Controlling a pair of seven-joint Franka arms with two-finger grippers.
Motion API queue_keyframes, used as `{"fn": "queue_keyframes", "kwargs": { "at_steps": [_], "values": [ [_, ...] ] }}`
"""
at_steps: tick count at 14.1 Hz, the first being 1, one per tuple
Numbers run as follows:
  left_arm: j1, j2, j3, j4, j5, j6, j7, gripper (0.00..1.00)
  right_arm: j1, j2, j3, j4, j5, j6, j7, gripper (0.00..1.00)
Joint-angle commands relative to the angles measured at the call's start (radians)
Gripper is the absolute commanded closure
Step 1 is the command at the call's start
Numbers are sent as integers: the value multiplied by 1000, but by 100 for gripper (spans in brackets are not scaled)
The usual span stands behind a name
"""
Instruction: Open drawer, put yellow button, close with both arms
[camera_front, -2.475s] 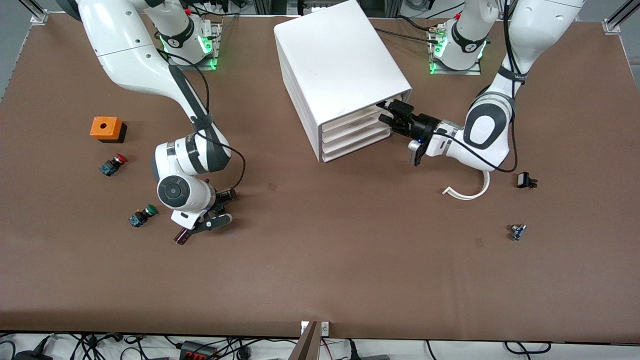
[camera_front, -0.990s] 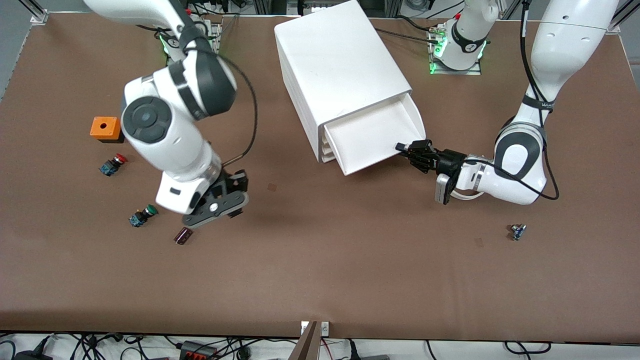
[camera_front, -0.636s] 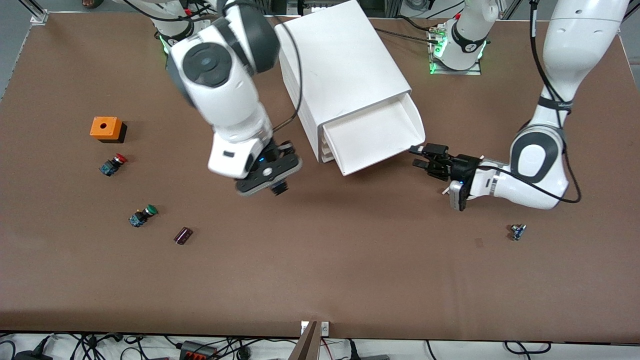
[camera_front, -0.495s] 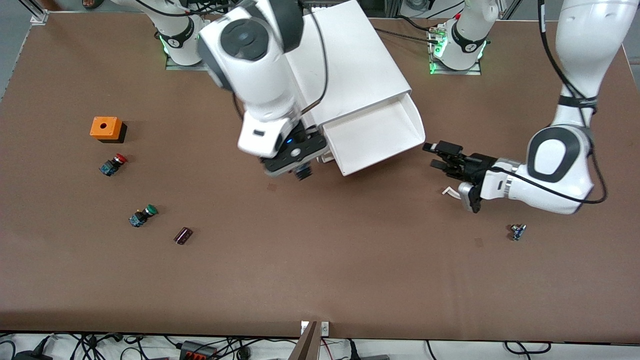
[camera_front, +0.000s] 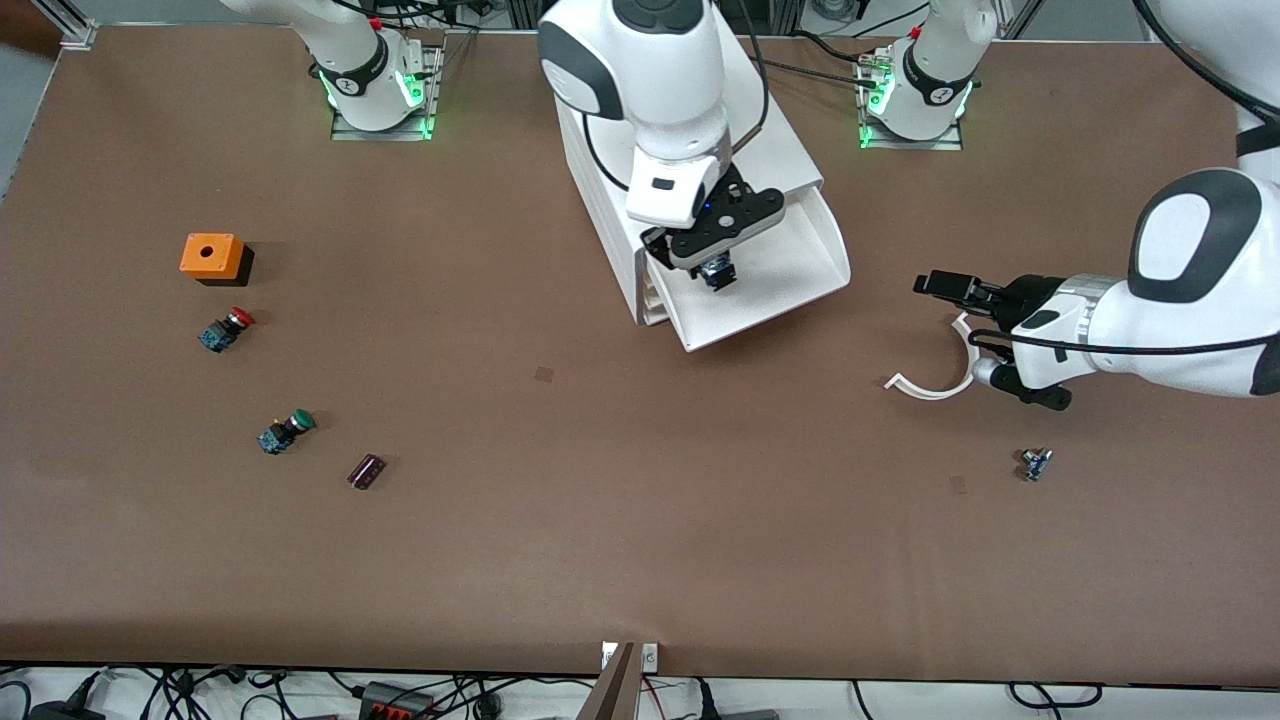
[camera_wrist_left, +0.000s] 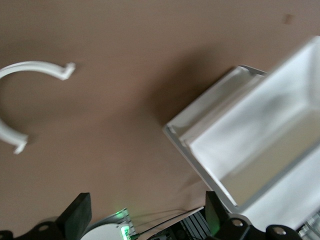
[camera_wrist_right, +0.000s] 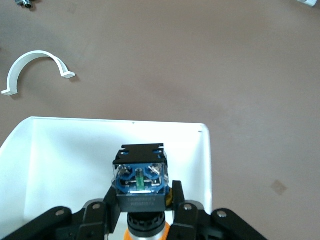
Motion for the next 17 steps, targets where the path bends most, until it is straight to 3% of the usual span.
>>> {"fn": "queue_keyframes", "kwargs": {
  "at_steps": [1,4,11,12,14,15,16,17],
  "values": [
    [-21,-13,-12,41,137,-8,-212,0,14,54,-7,68,3,-6,43,100],
    [-101,-9,-7,90,329,-12,-341,0,43,77,-5,68,7,-22,84,100],
    [-93,26,4,142,333,17,-337,0,69,124,-5,68,7,-16,86,100],
    [-90,23,4,139,330,43,-338,0,70,130,-5,68,7,-15,86,91],
    [-89,20,1,132,328,51,-341,0,69,133,-5,68,7,-15,85,41],
    [-89,20,-1,132,328,49,-341,0,69,133,-7,68,7,-15,86,9],
    [-89,20,-1,132,328,49,-341,0,69,132,-7,68,7,-15,86,0],
    [-89,20,-1,130,328,48,-341,0,69,130,-8,70,7,-21,86,0]
  ]
}}
